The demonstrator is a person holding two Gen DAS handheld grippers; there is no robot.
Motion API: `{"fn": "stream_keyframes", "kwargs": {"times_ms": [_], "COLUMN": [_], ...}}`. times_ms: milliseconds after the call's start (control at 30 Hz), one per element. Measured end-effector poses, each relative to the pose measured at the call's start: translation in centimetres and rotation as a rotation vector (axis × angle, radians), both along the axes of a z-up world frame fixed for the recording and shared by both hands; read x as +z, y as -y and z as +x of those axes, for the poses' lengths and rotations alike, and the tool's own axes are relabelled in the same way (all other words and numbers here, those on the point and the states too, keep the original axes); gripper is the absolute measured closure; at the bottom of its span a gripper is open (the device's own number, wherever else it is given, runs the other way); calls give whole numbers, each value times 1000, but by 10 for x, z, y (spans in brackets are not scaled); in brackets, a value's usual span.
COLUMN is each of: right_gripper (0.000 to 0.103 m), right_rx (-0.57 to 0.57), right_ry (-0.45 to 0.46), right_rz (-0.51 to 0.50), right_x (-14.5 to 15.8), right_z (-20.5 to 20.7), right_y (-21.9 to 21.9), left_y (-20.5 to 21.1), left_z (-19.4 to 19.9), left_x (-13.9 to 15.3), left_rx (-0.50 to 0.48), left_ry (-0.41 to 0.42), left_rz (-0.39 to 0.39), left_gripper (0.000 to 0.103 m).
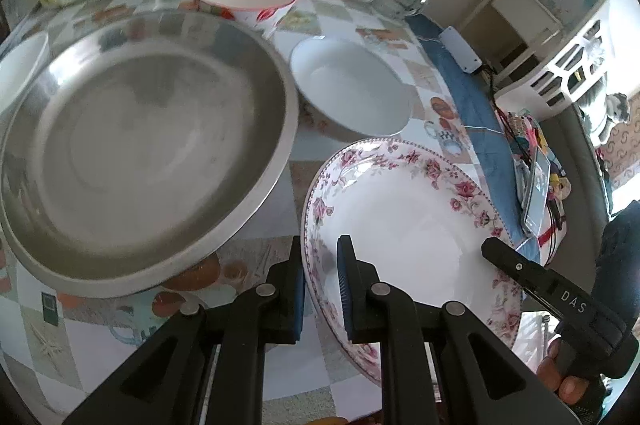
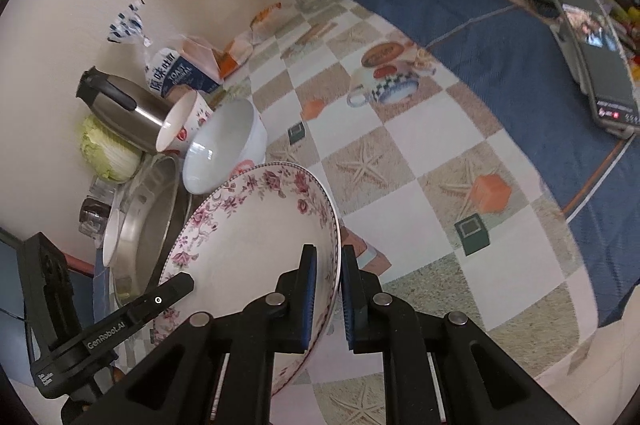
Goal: Organize plates and bowls
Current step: 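Lift the pink-rose plate with both tools and carry it toward the steel basin, then lower the pink-rose plate into the steel basin with both tools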
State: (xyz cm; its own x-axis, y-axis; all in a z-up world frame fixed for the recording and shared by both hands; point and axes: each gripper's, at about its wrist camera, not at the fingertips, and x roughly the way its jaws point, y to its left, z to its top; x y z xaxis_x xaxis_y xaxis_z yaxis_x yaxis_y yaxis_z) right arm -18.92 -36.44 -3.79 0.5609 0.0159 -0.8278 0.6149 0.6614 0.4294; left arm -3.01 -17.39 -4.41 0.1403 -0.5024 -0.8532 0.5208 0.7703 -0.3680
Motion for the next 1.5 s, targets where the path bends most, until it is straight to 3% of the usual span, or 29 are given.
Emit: {"fn": "stream_keyframes", "kwargs": {"times_ms": [300,600,1067,1500], "right_gripper": [90,90,91,91], "right_rx": [3,42,134,234], "right_ry": [25,29,37,35], "right_rz": [-59,-99,-141,-130], "right_x": [19,34,62,67], "right_z": [-2,15,68,130], "right_y": [-7,-16,-41,-79], "left_y": [-4,-21,-59,-116], "left_z": [-1,12,46,84], "left_x": [14,27,40,49], "left_rx": [-11,40,146,260], "left_ry": [31,56,77,84], "left_rz": [-25,-66,-105,-145], "left_gripper": [88,88,88,88]}}
